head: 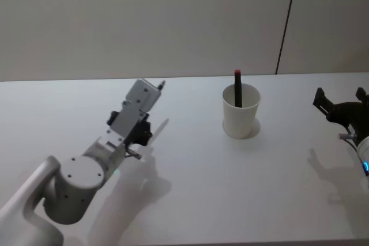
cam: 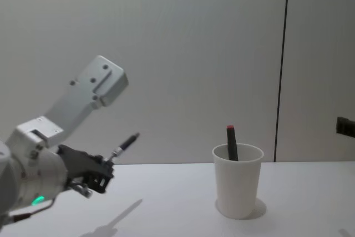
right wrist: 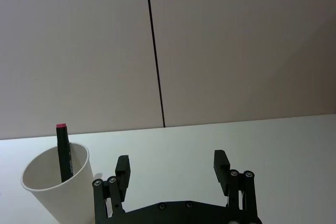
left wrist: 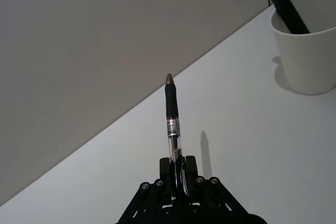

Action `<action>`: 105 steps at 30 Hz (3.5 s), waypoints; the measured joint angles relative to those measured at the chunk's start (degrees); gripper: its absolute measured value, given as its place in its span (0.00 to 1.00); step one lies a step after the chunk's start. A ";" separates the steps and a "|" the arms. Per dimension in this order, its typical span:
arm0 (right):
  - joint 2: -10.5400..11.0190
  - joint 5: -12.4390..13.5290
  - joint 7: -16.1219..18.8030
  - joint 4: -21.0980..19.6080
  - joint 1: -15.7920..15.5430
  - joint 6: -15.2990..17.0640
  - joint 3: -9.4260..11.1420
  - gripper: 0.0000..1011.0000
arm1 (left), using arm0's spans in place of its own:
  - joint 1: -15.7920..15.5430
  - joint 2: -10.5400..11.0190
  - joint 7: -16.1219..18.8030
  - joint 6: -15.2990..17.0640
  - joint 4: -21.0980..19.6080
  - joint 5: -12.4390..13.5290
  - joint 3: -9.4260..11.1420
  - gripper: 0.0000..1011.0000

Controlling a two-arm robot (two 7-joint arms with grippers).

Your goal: Place the pen into the pen holder.

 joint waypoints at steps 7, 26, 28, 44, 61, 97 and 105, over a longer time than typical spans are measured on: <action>0.00 0.00 0.00 0.00 0.00 0.00 0.00 0.99 | 1.85 2.10 2.52 -2.05 -2.75 2.37 -0.95 0.17; 0.00 0.00 0.00 0.00 0.00 0.00 0.00 0.99 | 8.53 7.67 10.47 -10.06 -10.61 6.19 -3.10 0.18; 0.00 0.00 0.00 0.00 0.00 0.00 0.00 0.99 | 9.16 8.13 11.40 -12.10 -11.01 6.09 -3.34 0.17; 0.00 0.00 0.00 0.00 0.00 0.00 0.00 0.99 | 11.87 10.37 10.83 -30.10 -10.29 3.26 -4.84 0.17; 0.30 0.47 2.47 -0.72 -0.36 -0.04 -0.03 0.99 | 10.76 11.00 -0.98 -44.51 -5.98 -2.79 -5.99 0.17; 3.83 9.41 28.42 -7.58 -3.36 -2.58 -0.65 0.99 | 6.98 9.33 -16.72 -56.18 -0.13 -7.64 -6.59 0.17; 4.30 10.81 31.68 -7.80 -3.42 -3.12 -0.98 0.99 | 5.08 8.38 -22.88 -58.55 1.85 -9.61 -6.23 0.18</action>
